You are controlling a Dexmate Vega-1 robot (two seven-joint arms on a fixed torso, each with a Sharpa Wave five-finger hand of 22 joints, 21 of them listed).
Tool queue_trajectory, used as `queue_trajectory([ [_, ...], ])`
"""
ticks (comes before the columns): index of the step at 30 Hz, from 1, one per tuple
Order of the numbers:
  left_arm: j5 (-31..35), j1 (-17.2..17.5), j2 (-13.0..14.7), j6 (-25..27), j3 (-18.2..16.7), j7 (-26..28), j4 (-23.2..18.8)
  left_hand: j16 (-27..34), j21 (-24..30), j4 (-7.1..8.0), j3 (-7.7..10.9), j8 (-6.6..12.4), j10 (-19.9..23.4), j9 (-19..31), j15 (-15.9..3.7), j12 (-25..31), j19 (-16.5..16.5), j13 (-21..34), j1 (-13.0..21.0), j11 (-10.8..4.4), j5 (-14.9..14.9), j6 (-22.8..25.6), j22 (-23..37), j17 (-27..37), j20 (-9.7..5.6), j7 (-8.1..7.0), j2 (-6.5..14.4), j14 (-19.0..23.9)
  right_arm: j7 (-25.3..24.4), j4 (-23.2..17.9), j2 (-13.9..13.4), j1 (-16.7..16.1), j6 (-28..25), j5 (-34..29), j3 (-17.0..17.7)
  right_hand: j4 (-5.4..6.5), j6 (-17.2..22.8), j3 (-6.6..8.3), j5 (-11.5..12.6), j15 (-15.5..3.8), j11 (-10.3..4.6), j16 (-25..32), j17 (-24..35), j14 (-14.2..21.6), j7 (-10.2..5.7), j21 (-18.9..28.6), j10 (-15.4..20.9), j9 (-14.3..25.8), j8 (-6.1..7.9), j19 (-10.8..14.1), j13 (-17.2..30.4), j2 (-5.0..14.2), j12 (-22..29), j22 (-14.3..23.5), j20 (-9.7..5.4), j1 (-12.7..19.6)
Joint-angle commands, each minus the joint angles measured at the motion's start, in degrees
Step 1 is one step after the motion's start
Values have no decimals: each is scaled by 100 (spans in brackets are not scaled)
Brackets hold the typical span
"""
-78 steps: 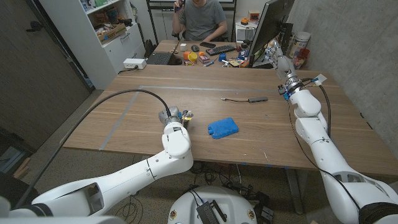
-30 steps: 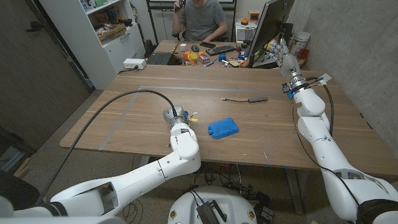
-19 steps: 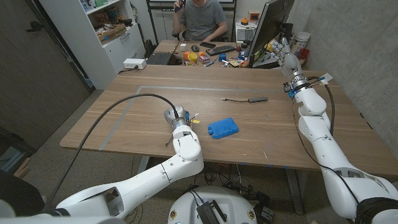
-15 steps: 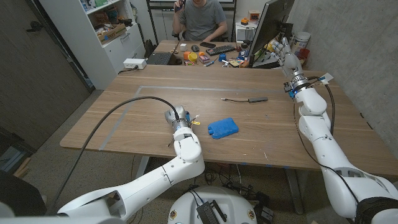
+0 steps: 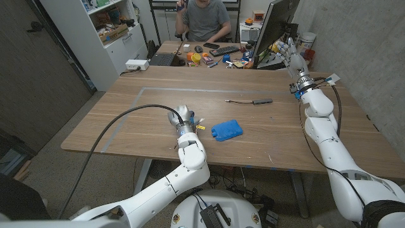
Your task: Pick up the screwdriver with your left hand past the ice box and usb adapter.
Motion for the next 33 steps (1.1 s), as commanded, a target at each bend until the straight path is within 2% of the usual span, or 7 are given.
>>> queue_trajectory([
  [1, 401, 278, -32, -40, -308, 303, -420, -13, -41, 30, 11, 39, 1082, 2, -856, 57, -53, 17, 1373, -1005, 48, 1432, 2, 14, -628, -640, 1249, 306, 22, -119, -10, -35, -102, -34, -21, -27, -19, -11, 17, -11, 21, 12, 8, -66, 15, -12, -57, 27, 33, -35, 10, -3, -4, 19, 3, 39],
  [6, 683, 231, 117, 67, -373, 132, -627, -42, -140, 47, 11, 45, 1135, -24, -848, 74, -254, 3, 1401, -1014, 56, 1495, -10, 22, -595, -650, 1209, 330, 22, -149, 4, -43, -133, -38, -39, -29, -18, -11, 17, -13, 24, 13, 8, -68, 9, -12, -57, 27, 34, -37, 10, -4, -2, 19, 4, 39],
  [15, 1273, -118, 418, 141, -539, -464, -954, -126, -228, 80, 41, 32, 1163, -54, -831, 85, -408, -10, 1408, -1024, 66, 1538, -24, 9, -571, -669, 1182, 306, -49, -179, 2, -32, -156, -125, -84, -32, -11, -10, 19, -15, 14, 17, 8, -62, 5, -12, -46, 27, 38, -39, 10, 0, 6, 18, 6, 40],
  [19, 1655, -354, 487, 119, -538, -836, -1039, -173, -261, 101, 62, 33, 1212, -64, -822, 85, -459, -48, 1385, -1012, 69, 1572, -30, -6, -563, -658, 1167, 288, -92, -172, -15, -23, -167, -172, -104, -34, -8, -9, 20, -20, 18, 18, 8, -60, 1, -14, -38, 27, 40, -45, 10, 2, 10, 18, 9, 43],
  [21, 2007, -588, 514, 133, -452, -1186, -1062, -180, -271, 101, 65, 40, 1226, -67, -826, 94, -476, -44, 1382, -1018, 69, 1599, -31, -6, -559, -647, 1160, 291, -131, -169, -18, -17, -199, -203, -114, -35, -6, -7, 22, -19, 16, 19, 7, -58, 3, -14, -31, 27, 41, -48, 10, 5, 13, 18, 10, 45],
  [27, 2742, -908, 312, -114, -509, -1765, -1051, -205, -311, 99, 76, 40, 1264, -77, -824, 98, -551, -69, 1374, -1019, 71, 1637, -37, -10, -540, -658, 1131, 300, -153, -174, -39, -14, -234, -238, -146, -40, 0, -4, 25, -20, 15, 20, 7, -57, -1, -16, -25, 27, 45, -55, 9, 7, 17, 18, 13, 52],
  [33, 3321, -1122, 3, -622, -726, -2051, -1069, -236, -339, 109, 99, 34, 1299, -86, -817, 109, -599, -78, 1358, -1023, 75, 1661, -41, -19, -512, -663, 1117, 302, -165, -183, -65, -3, -229, -269, -183, -55, 7, 7, 34, -23, 18, 20, 6, -59, 2, -20, -25, 27, 51, -68, 9, 15, 19, 17, 20, 77],
])
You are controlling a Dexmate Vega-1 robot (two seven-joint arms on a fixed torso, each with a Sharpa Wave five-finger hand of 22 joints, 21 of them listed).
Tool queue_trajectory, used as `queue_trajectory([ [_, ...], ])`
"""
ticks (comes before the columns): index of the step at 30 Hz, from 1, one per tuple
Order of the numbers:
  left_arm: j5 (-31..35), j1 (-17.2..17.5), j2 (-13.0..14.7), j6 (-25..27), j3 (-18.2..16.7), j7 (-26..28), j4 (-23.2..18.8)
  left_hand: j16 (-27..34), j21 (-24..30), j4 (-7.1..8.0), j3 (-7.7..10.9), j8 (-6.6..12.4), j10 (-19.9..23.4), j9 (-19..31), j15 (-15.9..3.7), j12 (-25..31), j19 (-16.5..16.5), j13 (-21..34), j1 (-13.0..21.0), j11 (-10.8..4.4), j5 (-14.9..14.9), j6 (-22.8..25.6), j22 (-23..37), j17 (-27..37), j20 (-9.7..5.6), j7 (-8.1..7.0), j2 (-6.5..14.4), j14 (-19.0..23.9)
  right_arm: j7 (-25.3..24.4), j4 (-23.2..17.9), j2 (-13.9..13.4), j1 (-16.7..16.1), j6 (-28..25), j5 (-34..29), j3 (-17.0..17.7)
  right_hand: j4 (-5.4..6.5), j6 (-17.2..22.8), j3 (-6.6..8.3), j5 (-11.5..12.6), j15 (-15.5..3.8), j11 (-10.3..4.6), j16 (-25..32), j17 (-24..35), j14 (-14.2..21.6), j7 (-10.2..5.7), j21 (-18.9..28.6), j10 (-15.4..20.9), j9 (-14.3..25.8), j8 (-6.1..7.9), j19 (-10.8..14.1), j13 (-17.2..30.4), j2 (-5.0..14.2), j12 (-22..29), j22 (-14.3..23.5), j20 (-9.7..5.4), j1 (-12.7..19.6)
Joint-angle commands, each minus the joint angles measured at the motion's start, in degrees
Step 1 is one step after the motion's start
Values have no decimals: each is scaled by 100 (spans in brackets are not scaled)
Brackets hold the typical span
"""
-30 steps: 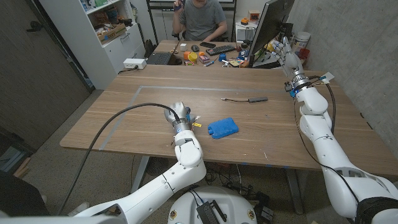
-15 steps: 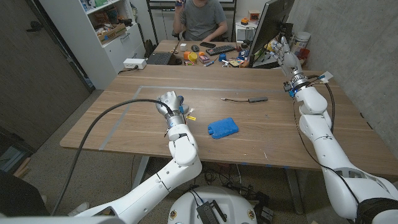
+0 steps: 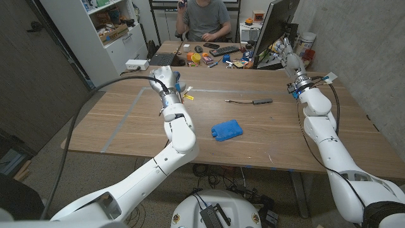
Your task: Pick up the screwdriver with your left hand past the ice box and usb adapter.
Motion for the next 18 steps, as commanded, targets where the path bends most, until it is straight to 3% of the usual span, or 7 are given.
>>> queue_trajectory([
  [1, 1359, -569, -437, -706, -289, -909, -78, -35, -14, 80, 122, 23, 1165, 21, -790, 32, -41, -4, 1264, -1060, 46, 1529, 2, -3, -556, -650, 1207, 229, -50, -30, -40, 15, -49, -64, -65, -18, 7, 18, 36, -9, 40, 19, 6, -51, -2, -20, -6, 27, 52, -27, 9, 18, 19, 18, -21, 83],
  [6, 1546, -742, -818, -1080, -507, -753, -79, -64, -55, 79, 148, 10, 1204, 14, -789, 46, -129, -13, 1259, -1065, 49, 1541, -1, -12, -561, -624, 1192, 231, -52, -38, -46, 7, -63, -73, -97, -29, 6, 28, 44, -3, 58, 18, 6, -53, -1, -20, -12, 27, 54, -31, 9, 28, 18, 17, -17, 101],
  [18, 2212, -952, -1329, -1788, -804, -948, -231, -89, -73, 81, 170, -19, 1228, 5, -797, 45, -167, -39, 1240, -1071, 40, 1553, -4, -13, -544, -581, 1171, 259, -134, 40, -52, 24, -100, -118, -112, -49, 6, 48, 59, 12, 73, 17, 5, -60, 20, -25, -17, 27, 57, -53, 9, 47, 19, 17, -4, 139],
])
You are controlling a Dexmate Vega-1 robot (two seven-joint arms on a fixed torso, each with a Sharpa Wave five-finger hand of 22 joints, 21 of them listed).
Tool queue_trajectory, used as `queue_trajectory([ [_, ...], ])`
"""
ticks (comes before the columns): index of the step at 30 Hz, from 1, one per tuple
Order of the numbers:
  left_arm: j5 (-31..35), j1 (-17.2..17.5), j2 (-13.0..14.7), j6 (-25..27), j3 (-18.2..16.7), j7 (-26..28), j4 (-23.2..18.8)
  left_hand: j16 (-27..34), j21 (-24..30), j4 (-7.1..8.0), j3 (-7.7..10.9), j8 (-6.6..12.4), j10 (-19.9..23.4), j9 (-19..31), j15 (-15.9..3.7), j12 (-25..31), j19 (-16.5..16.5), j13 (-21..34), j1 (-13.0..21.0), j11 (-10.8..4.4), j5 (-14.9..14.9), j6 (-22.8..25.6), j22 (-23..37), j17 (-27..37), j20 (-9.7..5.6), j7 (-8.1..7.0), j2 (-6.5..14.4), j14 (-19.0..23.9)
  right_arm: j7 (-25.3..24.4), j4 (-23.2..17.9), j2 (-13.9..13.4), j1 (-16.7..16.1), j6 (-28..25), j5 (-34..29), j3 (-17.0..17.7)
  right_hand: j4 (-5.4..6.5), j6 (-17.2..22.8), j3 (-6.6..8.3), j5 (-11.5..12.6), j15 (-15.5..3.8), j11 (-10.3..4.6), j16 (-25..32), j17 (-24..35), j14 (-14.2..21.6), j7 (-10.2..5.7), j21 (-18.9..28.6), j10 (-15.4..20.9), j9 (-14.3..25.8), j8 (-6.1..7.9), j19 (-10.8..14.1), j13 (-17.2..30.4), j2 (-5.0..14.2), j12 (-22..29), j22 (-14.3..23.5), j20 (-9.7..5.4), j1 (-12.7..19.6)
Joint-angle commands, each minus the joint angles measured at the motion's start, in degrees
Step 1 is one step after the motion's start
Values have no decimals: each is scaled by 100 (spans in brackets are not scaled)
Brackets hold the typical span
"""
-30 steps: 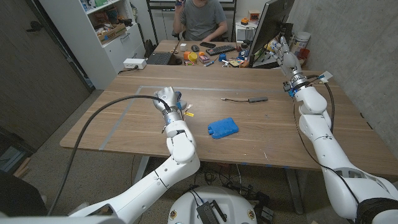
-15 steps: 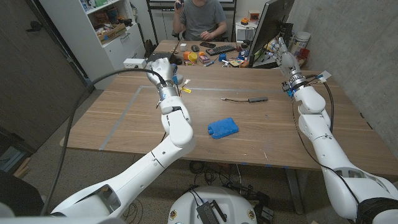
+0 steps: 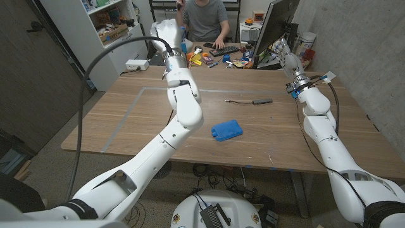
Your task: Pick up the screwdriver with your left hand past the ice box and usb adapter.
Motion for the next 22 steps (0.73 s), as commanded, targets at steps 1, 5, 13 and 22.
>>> queue_trajectory([
  [1, 589, -205, -513, -736, -321, -124, -119, -33, -12, 94, 159, -19, 1154, 19, -793, 12, -25, 7, 1238, -1128, 21, 1554, -5, 14, -543, -582, 1171, 259, -67, 85, -10, 26, -18, -51, -33, -14, 5, 12, 34, -7, 82, 16, 5, -41, 24, -25, -18, 27, 58, -53, 9, -12, 19, 17, -2, 83],
  [5, 642, -155, -649, -827, -403, -87, -86, -37, -17, 92, 162, -34, 1148, 17, -796, 4, -37, -4, 1237, -1132, 15, 1550, -5, 18, -535, -586, 1169, 269, -94, 103, -4, 31, -32, -60, -35, -22, 3, 17, 40, -2, 86, 15, 5, -44, 28, -27, -21, 28, 58, -62, 9, -10, 19, 17, 2, 96],
  [13, 678, -80, -749, -983, -542, -52, -94, -43, -18, 92, 166, -46, 1157, 16, -795, 13, -42, 1, 1233, -1136, 8, 1565, -5, 24, -526, -583, 1166, 287, -101, 142, -6, 57, -30, -80, -58, -33, 0, 23, 49, 0, 86, 17, 5, -44, 27, -26, -28, 28, 58, -66, 9, -8, 18, 17, 0, 111],
  [22, 727, -19, -825, -1050, -635, -37, -103, -42, -20, 91, 167, -66, 1166, 15, -794, 16, -49, -4, 1229, -1137, 0, 1575, -5, 34, -524, -578, 1162, 317, -92, 162, 2, 90, -30, -87, -97, -42, -3, 26, 58, -2, 90, 18, 5, -47, 29, -25, -27, 28, 57, -73, 9, -8, 21, 17, 2, 123],
])
